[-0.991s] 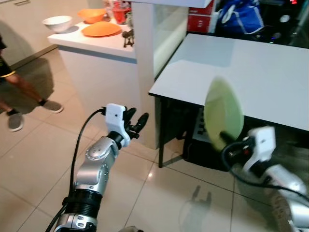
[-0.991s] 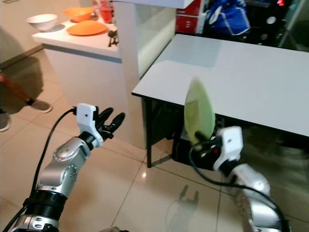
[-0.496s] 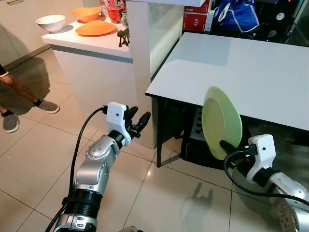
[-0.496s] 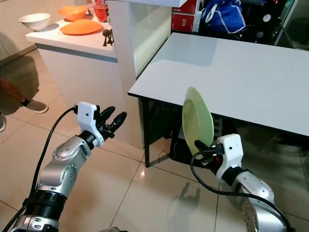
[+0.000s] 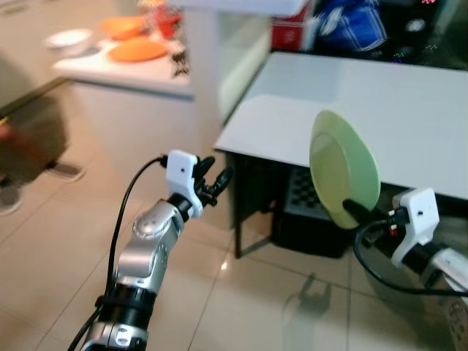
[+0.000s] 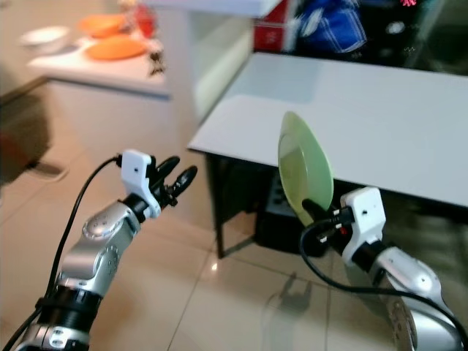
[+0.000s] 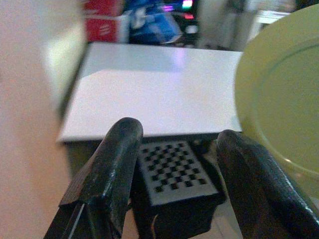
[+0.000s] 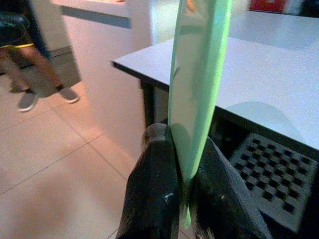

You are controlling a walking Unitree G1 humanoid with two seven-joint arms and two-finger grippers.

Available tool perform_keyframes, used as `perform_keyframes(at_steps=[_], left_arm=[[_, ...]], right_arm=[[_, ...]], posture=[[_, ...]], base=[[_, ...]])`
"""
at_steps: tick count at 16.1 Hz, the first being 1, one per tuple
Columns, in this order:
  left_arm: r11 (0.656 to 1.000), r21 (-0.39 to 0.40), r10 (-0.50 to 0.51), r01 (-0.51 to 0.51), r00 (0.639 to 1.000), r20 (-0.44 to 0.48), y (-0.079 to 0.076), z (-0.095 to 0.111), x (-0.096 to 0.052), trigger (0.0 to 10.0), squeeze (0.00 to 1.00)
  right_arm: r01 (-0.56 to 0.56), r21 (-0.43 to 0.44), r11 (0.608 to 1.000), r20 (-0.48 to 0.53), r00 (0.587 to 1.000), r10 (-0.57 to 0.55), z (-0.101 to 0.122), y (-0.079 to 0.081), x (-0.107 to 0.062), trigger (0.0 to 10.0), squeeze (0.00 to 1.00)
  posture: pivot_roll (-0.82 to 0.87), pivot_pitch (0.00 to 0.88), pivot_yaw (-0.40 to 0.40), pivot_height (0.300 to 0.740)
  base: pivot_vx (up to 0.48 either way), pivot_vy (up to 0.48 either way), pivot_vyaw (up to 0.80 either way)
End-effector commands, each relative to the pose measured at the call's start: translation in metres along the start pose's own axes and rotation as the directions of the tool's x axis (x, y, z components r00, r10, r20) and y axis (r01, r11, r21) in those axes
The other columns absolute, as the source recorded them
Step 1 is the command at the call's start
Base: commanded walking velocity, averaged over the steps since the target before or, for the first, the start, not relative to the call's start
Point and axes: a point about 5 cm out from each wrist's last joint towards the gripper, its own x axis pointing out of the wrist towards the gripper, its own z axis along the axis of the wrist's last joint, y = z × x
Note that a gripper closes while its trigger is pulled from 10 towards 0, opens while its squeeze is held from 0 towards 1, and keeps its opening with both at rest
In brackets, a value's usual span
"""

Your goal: Setting the table

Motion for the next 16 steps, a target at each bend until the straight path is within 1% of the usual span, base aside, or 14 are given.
perform_keyframes(at_steps=[1,2,7,8,11,14,15,16], left_arm=[[0.998,0.052,-0.049,0.047,0.998,0.026,-0.0070,0.0097,0.0049,10.0,0.00],[0.997,0.062,-0.052,0.050,0.998,0.025,-0.0081,0.0097,0.0054,10.0,0.00],[0.997,0.055,-0.056,0.055,0.998,0.022,-0.0083,0.0106,0.0064,10.0,0.00],[0.996,0.083,-0.035,0.033,0.999,0.017,-0.0067,0.0107,0.0071,10.0,0.00],[0.996,0.081,-0.039,0.037,0.999,0.015,-0.0068,0.0105,0.0082,10.0,0.00],[0.992,0.100,-0.088,0.083,0.995,0.047,-0.0112,0.0150,0.0079,10.0,0.00],[0.992,0.096,-0.085,0.080,0.995,0.046,-0.0114,0.0150,0.0083,10.0,0.00],[0.992,0.098,-0.081,0.077,0.996,0.045,-0.0113,0.0148,0.0085,10.0,0.00]], right_arm=[[-0.006,-0.009,1.000,0.039,0.999,0.007,0.0104,0.0027,0.0020,10.0,0.00],[-0.008,-0.008,1.000,0.041,0.999,0.008,0.0108,0.0032,0.0025,10.0,0.00],[-0.007,-0.004,1.000,0.046,0.999,0.007,0.0115,0.0025,0.0058,10.0,0.00],[-0.006,-0.001,1.000,0.044,0.999,0.006,0.0111,0.0025,0.0071,10.0,0.00],[-0.005,0.002,1.000,0.044,0.999,0.005,0.0100,0.0032,0.0097,10.0,0.00],[-0.008,0.003,1.000,0.046,0.999,0.008,0.0097,0.0037,0.0112,10.0,0.00],[0.001,-0.005,1.000,0.049,0.999,0.000,0.0111,0.0028,0.0117,10.0,0.00],[0.004,-0.014,1.000,0.065,0.998,-0.003,0.0178,0.0007,0.0115,10.0,0.00]], posture=[[-0.09,0.000,0.083,0.740],[-0.09,0.000,0.083,0.740],[-0.09,0.000,0.086,0.740],[-0.09,0.000,0.086,0.740],[-0.09,0.000,0.088,0.740],[-0.09,0.000,0.089,0.740],[-0.09,0.000,0.088,0.740],[-0.09,0.000,0.086,0.740]], base=[[0.439,0.000,0.00],[0.416,0.000,0.00],[0.426,0.000,0.00],[0.000,0.000,0.00],[0.000,0.000,0.00],[0.396,0.000,0.00],[0.431,0.000,0.00],[0.431,0.000,0.00]])
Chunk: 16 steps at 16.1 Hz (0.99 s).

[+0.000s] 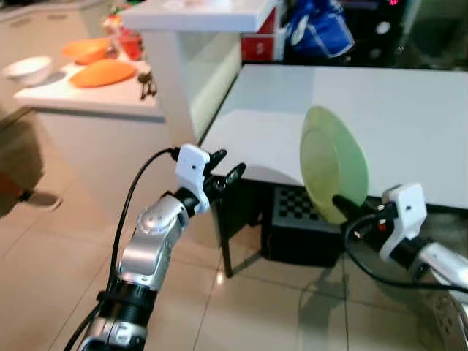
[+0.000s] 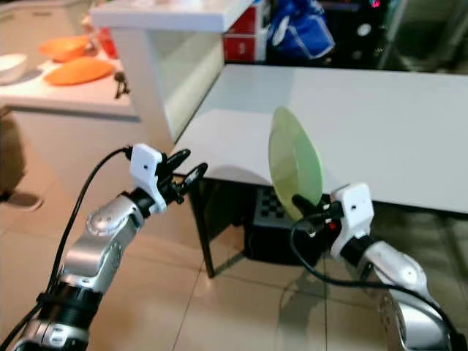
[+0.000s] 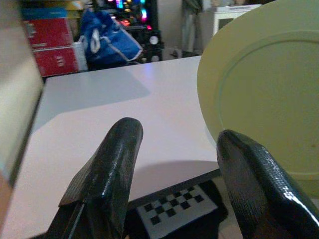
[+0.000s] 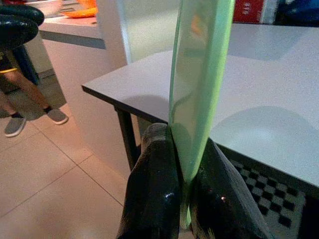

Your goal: Setting the table

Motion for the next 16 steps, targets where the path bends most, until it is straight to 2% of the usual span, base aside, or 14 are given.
perform_keyframes(at_steps=[1,3,8,10,13,15,16], left_arm=[[1.000,0.010,-0.010,0.010,1.000,0.013,-0.001,0.004,0.003,10.0,0.00],[1.000,0.012,-0.011,0.011,1.000,0.000,-0.001,0.002,0.003,10.0,0.00],[0.999,-0.006,-0.040,0.040,0.999,0.014,-0.004,0.002,0.003,10.0,0.00],[1.000,0.009,-0.018,0.018,1.000,0.006,-0.002,0.001,0.004,10.0,0.00],[1.000,0.014,0.013,-0.013,1.000,0.019,0.003,0.003,0.006,10.0,0.00],[1.000,0.009,0.009,-0.010,1.000,0.024,0.002,0.003,0.006,10.0,0.00],[1.000,0.007,0.006,-0.006,1.000,0.024,0.001,0.003,0.006,10.0,0.00]], right_arm=[[0.034,-0.046,0.998,0.046,0.998,-0.032,0.017,-0.008,-0.001,10.0,0.00],[0.056,-0.060,0.997,0.053,0.997,-0.053,0.022,-0.015,-0.004,10.0,0.00],[0.066,-0.076,0.995,0.050,0.997,-0.062,0.022,-0.015,-0.003,10.0,0.00],[0.071,-0.102,0.992,0.075,0.995,-0.063,0.035,-0.019,-0.002,10.0,0.00],[0.070,-0.109,0.992,0.072,0.995,-0.062,0.035,-0.019,0.000,10.0,0.00],[0.082,-0.169,0.982,0.050,0.996,-0.075,0.038,-0.020,0.002,10.0,0.00],[0.114,-0.251,0.961,0.051,0.993,-0.104,0.050,-0.025,0.004,10.0,0.00]], posture=[[-0.09,0.000,0.087,0.740],[-0.09,0.000,0.090,0.740],[-0.10,0.000,0.095,0.740],[-0.10,0.000,0.092,0.740],[-0.10,0.000,0.091,0.740],[-0.10,0.000,0.091,0.740],[-0.10,0.000,0.091,0.740]], base=[[0.424,0.000,0.00],[0.411,-0.246,0.00],[0.423,-0.148,0.00],[0.000,0.000,0.00],[0.000,0.000,0.00],[0.000,0.000,0.00],[0.000,0.000,0.00]])
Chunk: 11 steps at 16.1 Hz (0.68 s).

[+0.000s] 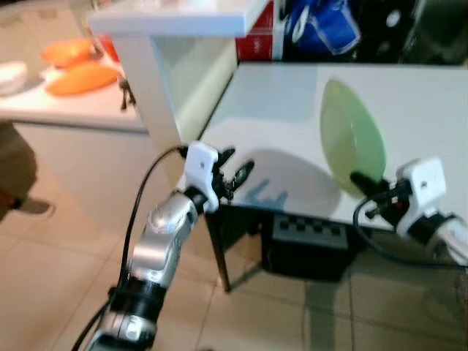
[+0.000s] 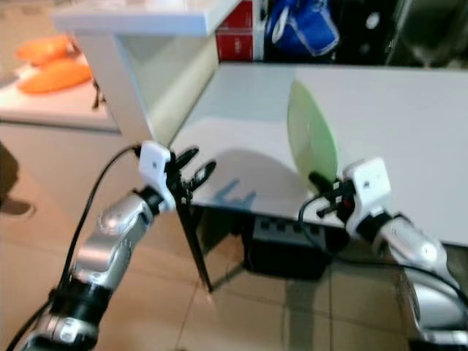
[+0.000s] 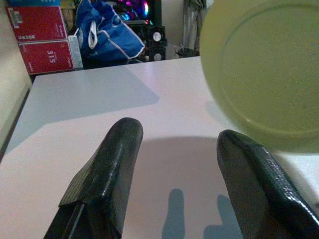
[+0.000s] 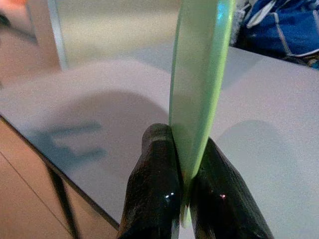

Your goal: Setting the table

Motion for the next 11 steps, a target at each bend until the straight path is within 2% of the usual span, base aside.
perform_keyframes(at_steps=[1,2,3,5,6,7,9,10,11], left_arm=[[1.000,0.019,0.010,-0.010,1.000,0.008,0.005,0.003,-0.003,10.0,0.00],[1.000,0.022,0.011,-0.011,1.000,0.007,0.004,0.001,-0.002,10.0,0.00],[1.000,0.021,0.013,-0.014,1.000,0.009,0.003,0.001,-0.001,10.0,0.00],[1.000,0.018,0.021,-0.021,1.000,0.014,0.003,0.002,0.001,10.0,0.00],[1.000,0.017,0.023,-0.023,1.000,0.014,0.002,0.001,0.001,10.0,0.00],[1.000,0.016,0.024,-0.024,1.000,0.013,0.002,0.000,0.002,10.0,0.00],[0.999,0.014,0.036,-0.037,0.999,0.016,-0.001,-0.001,0.005,10.0,0.00],[0.999,0.014,0.038,-0.038,0.999,0.015,-0.001,-0.001,0.006,10.0,0.00],[0.999,0.019,0.049,-0.050,0.999,0.013,-0.002,-0.002,0.008,10.0,0.00]], right_arm=[[0.036,-0.183,0.983,0.001,0.999,-0.036,0.019,-0.010,0.004,10.0,0.00],[0.020,-0.426,0.905,-0.072,0.996,-0.056,0.017,-0.017,0.006,10.0,0.00],[0.000,-0.582,0.813,-0.101,0.992,-0.072,0.017,-0.023,0.006,10.0,0.00],[-0.056,-0.808,0.587,-0.126,0.989,-0.080,0.027,-0.029,0.008,10.0,0.00],[-0.084,-0.879,0.469,-0.130,0.989,-0.066,0.031,-0.030,0.011,10.0,0.00],[-0.098,-0.897,0.430,-0.137,0.989,-0.060,0.030,-0.031,0.013,10.0,0.00],[-0.162,-0.947,0.278,-0.177,0.984,-0.029,0.012,-0.026,0.024,10.0,0.00],[-0.167,-0.950,0.263,-0.180,0.983,-0.024,0.009,-0.025,0.025,10.0,0.00],[-0.184,-0.962,0.204,-0.193,0.981,-0.027,0.000,-0.024,0.028,10.0,0.00]], posture=[[-0.10,0.000,0.091,0.740],[-0.10,0.000,0.088,0.740],[-0.10,0.000,0.088,0.740],[-0.11,0.000,0.082,0.740],[-0.11,0.000,0.075,0.740],[-0.11,0.000,0.069,0.740],[-0.10,0.000,0.058,0.740],[-0.10,0.000,0.058,0.740],[-0.10,0.000,0.051,0.740]], base=[[0.000,0.000,0.00],[0.000,0.000,0.00],[0.000,0.000,0.00],[0.000,0.000,0.00],[0.000,0.000,0.00],[0.000,0.000,0.00],[0.000,0.000,0.00],[0.000,0.000,0.00],[0.000,0.000,0.00]])
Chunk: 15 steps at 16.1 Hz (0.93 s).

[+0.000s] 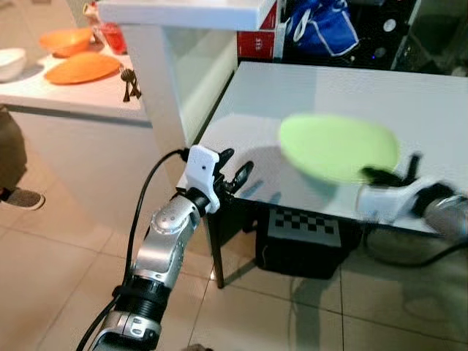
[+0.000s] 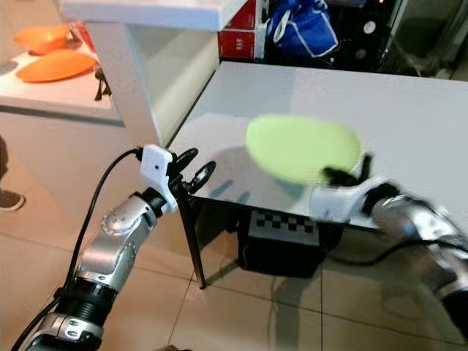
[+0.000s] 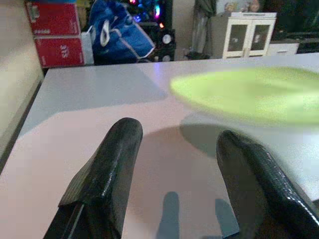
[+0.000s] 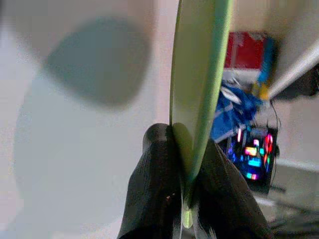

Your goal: Setting the table

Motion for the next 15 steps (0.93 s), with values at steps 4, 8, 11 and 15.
perform_keyframes(at_steps=[4,8,11,15], left_arm=[[1.000,0.015,0.002,-0.002,1.000,0.016,0.000,0.006,0.007,10.0,0.00],[0.999,0.039,-0.011,0.011,1.000,0.008,-0.002,0.004,0.009,10.0,0.00],[0.998,0.046,-0.030,0.030,1.000,-0.002,-0.003,0.004,0.009,10.0,0.00],[0.999,0.036,-0.011,0.011,1.000,0.005,-0.001,0.004,0.009,10.0,0.00]], right_arm=[[0.075,-0.120,0.990,0.004,0.997,-0.075,-0.008,0.001,0.011,10.0,0.00],[0.106,-0.103,0.989,0.004,0.994,-0.106,-0.011,0.003,0.013,10.0,0.00],[0.114,-0.086,0.990,0.009,0.993,-0.114,-0.010,0.006,0.014,10.0,0.00],[0.122,-0.076,0.990,0.015,0.993,-0.121,-0.008,0.006,0.017,10.0,0.00]], posture=[[-0.10,0.000,0.049,0.740],[-0.10,0.000,0.058,0.740],[-0.10,0.000,0.061,0.740],[-0.10,0.000,0.066,0.740]], base=[[0.000,0.000,0.00],[0.413,0.000,0.00],[0.390,-0.194,0.00],[0.085,-0.083,0.00]])
